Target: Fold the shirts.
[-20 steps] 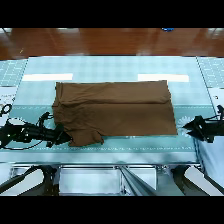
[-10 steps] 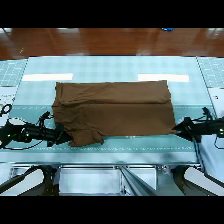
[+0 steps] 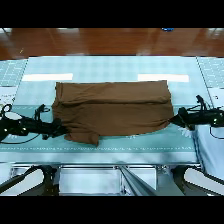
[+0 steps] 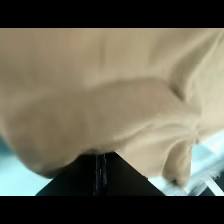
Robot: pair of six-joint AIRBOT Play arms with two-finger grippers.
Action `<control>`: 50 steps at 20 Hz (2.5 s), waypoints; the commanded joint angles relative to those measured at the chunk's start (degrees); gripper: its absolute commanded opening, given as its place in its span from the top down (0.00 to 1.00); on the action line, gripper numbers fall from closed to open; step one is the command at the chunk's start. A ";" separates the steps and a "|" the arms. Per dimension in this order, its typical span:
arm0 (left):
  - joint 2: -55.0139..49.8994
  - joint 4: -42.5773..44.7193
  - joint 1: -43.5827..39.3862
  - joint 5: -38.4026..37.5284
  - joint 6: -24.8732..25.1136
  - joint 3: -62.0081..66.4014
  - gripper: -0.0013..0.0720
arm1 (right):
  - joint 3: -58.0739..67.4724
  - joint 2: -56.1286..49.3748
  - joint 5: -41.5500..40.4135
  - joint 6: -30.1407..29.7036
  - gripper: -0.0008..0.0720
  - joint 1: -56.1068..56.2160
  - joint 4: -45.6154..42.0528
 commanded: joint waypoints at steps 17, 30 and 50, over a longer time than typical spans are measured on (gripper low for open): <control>-24.87 -8.00 -5.55 -1.33 -6.36 42.77 0.96 | 30.40 -16.94 -4.28 2.38 0.95 10.01 4.24; -40.70 -7.96 -6.51 -2.67 -9.09 60.87 0.96 | 46.42 -32.74 -4.37 4.94 0.95 10.38 4.85; 15.43 4.22 -2.97 11.34 -2.67 14.47 0.29 | 25.29 -10.95 -1.99 -0.17 0.42 -10.80 1.51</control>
